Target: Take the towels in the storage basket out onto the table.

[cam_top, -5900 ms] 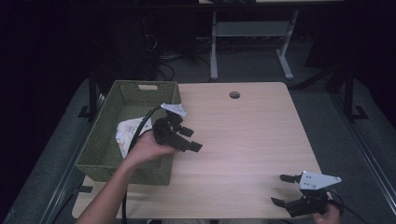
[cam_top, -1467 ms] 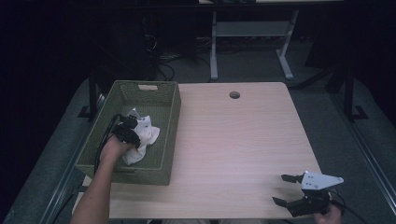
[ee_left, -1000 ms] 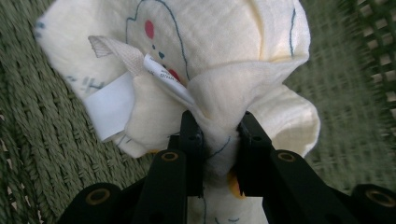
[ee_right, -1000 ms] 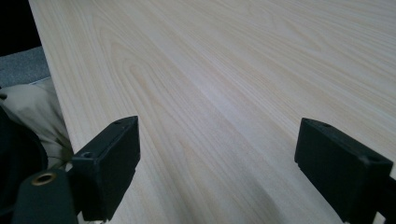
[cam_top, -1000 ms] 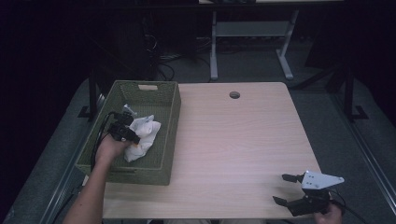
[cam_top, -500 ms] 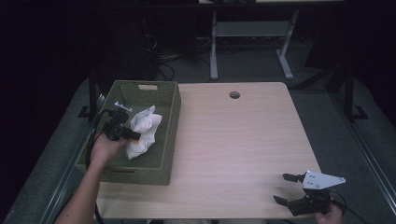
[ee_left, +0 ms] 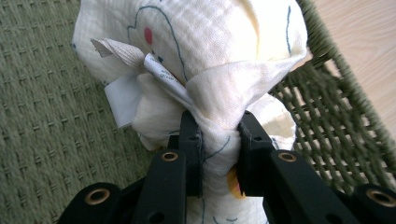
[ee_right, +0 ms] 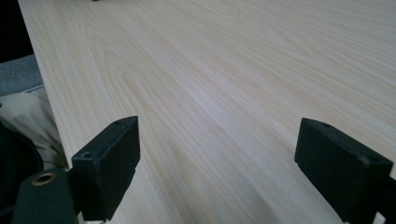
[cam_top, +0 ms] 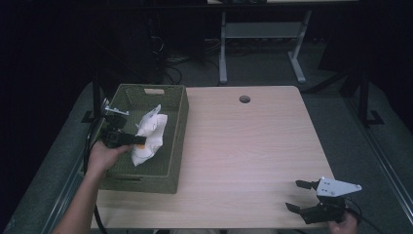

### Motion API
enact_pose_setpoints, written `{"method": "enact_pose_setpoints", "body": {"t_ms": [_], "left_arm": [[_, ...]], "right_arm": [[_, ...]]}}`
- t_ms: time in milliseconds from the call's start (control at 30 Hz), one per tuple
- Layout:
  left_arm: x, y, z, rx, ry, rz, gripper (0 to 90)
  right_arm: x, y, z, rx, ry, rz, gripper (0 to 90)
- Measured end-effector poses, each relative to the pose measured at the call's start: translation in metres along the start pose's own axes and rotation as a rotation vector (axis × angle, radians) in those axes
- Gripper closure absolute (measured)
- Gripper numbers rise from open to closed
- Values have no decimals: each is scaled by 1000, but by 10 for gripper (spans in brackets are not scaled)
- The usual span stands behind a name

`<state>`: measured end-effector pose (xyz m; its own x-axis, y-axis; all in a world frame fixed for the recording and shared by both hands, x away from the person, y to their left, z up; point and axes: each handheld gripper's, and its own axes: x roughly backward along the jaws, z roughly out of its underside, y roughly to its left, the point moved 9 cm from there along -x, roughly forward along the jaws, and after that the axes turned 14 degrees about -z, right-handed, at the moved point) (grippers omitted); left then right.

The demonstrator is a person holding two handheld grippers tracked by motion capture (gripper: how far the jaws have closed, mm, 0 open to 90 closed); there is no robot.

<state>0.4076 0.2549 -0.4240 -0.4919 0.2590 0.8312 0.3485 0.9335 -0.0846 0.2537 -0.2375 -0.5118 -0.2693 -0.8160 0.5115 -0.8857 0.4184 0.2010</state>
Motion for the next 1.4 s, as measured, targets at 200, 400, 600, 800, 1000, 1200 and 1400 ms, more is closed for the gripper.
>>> {"method": "enact_pose_setpoints", "body": {"t_ms": [200, 400, 600, 800, 1000, 1200, 1400], "left_arm": [[2, 0, 0, 12, -1, 2, 752], [4, 1, -1, 40, -15, 22, 752], [11, 2, -6, 77, -49, 53, 753], [21, 2, -10, 128, -99, 119, 753], [36, -6, -21, 179, -181, 234, 752], [47, -14, -31, 184, -223, 291, 752], [52, -26, -39, 173, -252, 341, 752]], "right_arm": [[1, 0, -1, -2, -7, 0, 138], [1, 1, -1, 3, -8, -3, 138], [2, 1, -1, 2, -10, -3, 138], [3, 2, -2, 6, -17, -5, 138], [3, 3, -2, 11, -19, -7, 138], [3, 3, -2, 10, -20, -9, 138], [3, 4, -3, 9, -21, -9, 138]]}}
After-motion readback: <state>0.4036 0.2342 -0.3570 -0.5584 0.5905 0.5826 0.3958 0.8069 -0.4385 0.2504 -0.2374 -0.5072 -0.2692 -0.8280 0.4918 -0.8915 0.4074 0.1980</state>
